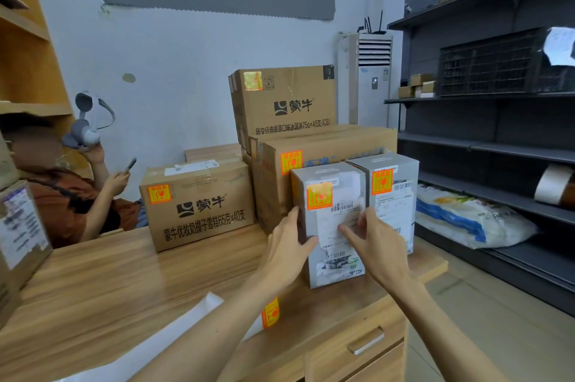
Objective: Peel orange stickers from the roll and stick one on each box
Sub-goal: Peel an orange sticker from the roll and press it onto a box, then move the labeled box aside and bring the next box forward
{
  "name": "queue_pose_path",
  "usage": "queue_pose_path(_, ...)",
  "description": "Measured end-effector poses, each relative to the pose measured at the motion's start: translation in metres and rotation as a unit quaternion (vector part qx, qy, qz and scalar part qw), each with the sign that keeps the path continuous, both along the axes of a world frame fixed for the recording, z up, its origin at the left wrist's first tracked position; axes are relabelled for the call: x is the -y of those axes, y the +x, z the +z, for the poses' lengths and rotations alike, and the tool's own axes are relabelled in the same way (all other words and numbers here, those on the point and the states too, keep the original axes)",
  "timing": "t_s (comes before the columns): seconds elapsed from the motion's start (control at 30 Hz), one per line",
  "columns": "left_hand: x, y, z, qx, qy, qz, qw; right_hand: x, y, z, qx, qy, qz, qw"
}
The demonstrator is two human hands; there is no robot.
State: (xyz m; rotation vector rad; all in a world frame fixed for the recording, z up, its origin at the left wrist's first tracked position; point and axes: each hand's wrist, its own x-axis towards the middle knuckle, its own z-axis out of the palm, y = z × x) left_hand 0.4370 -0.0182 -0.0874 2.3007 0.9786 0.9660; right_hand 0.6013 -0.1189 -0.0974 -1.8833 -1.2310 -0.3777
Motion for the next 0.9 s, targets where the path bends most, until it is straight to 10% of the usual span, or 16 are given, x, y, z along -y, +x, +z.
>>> queue_pose_path(0.4, 0.0, -0.049, 0.025, -0.124, 0.067, -0.024, 0.99, 0.002, -0.012, 0.006, 0.043, 0.003, 0.025, 0.999)
queue_pose_path(0.9, 0.001, -0.397, 0.085, -0.218, 0.184, 0.26, 0.922, -0.086, -0.274, 0.072, 0.185, 0.052, 0.263, 0.945)
